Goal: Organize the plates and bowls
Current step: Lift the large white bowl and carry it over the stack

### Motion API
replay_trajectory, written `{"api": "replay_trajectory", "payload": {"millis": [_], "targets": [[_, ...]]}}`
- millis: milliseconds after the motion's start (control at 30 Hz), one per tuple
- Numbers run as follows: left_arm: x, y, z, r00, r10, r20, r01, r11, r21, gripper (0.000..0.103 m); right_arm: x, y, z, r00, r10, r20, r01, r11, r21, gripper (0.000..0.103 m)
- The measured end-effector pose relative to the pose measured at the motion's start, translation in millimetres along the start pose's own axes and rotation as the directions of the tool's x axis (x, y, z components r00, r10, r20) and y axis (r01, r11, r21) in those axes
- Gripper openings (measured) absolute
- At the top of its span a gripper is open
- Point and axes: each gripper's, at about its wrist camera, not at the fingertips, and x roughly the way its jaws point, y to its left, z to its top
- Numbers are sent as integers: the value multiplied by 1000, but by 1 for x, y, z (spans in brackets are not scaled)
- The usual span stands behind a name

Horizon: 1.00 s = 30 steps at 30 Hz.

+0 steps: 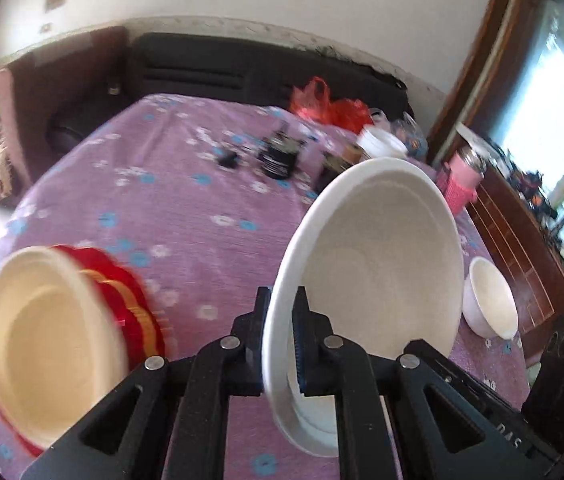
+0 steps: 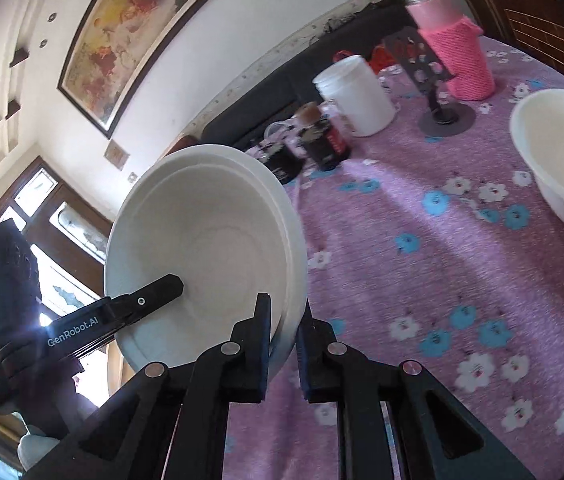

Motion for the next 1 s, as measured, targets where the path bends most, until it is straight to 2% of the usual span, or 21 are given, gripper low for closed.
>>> {"api": "replay_trajectory", "payload": {"millis": [167,300,433,667,1000], "targets": [[-39,73,-7,999,37,31,-32,989,-143,10,23,74,-15,996,44,-72,-52,991,-123,13],[-54,127,-15,996,78,35,-67,968,-242,10,51,128,-30,990,33,-136,-61,976,-208,13],[-62,170,-25,992,124,18,-112,945,-306,10,82,165,-46,980,0,-198,-53,962,-267,13],[-58,205,-33,993,117,-15,-115,933,-342,10,126,175,-60,961,-57,-272,-13,968,-251,13],[-61,205,-35,992,125,2,-118,938,-327,12,134,179,-61,956,-95,-278,21,965,-260,13]]}}
